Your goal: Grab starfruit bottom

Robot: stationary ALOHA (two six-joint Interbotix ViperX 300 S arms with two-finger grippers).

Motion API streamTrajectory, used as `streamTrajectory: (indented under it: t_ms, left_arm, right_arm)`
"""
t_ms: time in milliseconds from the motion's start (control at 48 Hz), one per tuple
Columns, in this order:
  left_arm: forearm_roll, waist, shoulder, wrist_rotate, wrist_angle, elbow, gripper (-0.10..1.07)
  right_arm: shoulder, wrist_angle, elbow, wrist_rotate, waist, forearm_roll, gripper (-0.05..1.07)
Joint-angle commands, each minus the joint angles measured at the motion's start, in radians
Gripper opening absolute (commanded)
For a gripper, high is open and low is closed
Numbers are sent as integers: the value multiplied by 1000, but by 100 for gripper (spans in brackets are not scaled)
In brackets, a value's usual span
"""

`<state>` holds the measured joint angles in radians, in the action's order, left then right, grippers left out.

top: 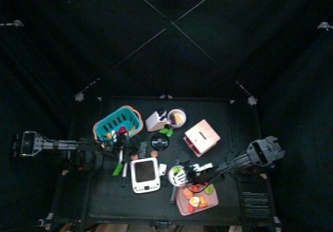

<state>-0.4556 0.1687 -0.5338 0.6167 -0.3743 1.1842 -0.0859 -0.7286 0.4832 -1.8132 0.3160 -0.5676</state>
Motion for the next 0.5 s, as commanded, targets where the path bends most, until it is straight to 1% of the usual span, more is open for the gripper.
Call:
streamTrajectory:
  t_ms: [0, 271, 479]
  left_arm:
    - [6, -2, 0, -2, -9, -11, 43]
    - [6, -5, -2, -3, -9, -8, 43]
    - [6, -5, 0, -3, -9, -8, 43]
  right_arm:
    - [6, -6, -28, -3, -21, 8, 94]
    - [-21, -8, -25, -8, -40, 64, 94]
    - [-66, -2, -38, 2, -49, 83, 94]
